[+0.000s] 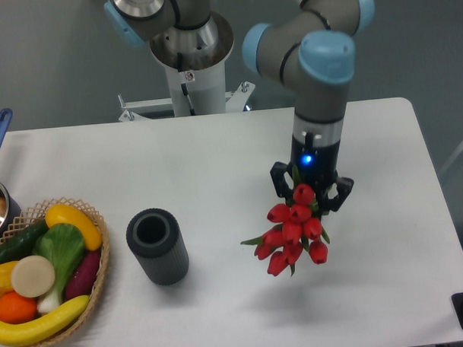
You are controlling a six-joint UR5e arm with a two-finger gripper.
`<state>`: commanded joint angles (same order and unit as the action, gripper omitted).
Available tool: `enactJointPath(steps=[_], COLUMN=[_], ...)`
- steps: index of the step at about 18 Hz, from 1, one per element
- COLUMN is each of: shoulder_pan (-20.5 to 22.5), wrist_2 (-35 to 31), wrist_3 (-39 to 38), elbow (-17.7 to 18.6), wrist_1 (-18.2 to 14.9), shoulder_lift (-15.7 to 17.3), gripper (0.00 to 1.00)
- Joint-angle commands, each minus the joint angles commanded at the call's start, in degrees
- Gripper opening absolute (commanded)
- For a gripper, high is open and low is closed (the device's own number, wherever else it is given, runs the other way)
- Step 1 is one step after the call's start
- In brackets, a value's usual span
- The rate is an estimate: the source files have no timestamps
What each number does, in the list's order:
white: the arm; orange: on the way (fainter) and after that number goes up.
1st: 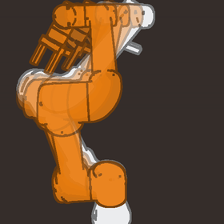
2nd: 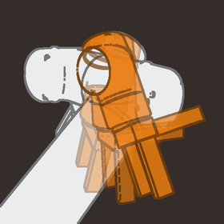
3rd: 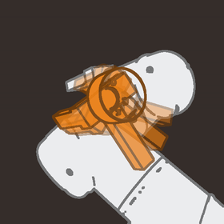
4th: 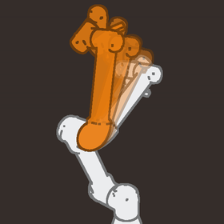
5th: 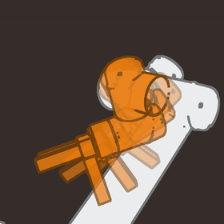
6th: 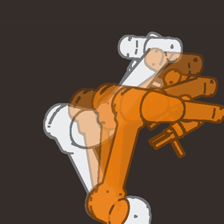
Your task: Place the flowers on the table
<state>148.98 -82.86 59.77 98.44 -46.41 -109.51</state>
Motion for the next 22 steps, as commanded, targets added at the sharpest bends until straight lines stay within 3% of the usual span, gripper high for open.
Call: enactJointPath(steps=[9, 14, 15, 16, 17, 18, 22], shoulder_pan=[-2.20, -2.29, -2.64, -2.64, -2.64, -2.82, -2.82], wrist_2=[-1.60, -1.60, -1.51, -1.60, -1.60, -1.60, -1.60], wrist_3=[0.00, 0.09, 0.09, 0.09, 0.09, -0.09, 0.09], elbow=[-0.70, -0.70, -0.79, -0.79, -0.97, -1.05, -0.35], wrist_1=[0.26, 0.35, 0.35, 0.44, 0.44, 0.44, 0.53], shoulder_lift=[-7.29, -8.62, -8.71, -8.62, -8.18, -7.66, 0.15], gripper=[0.51, 0.52, 0.54, 0.70, 0.96, 1.00, 1.00])
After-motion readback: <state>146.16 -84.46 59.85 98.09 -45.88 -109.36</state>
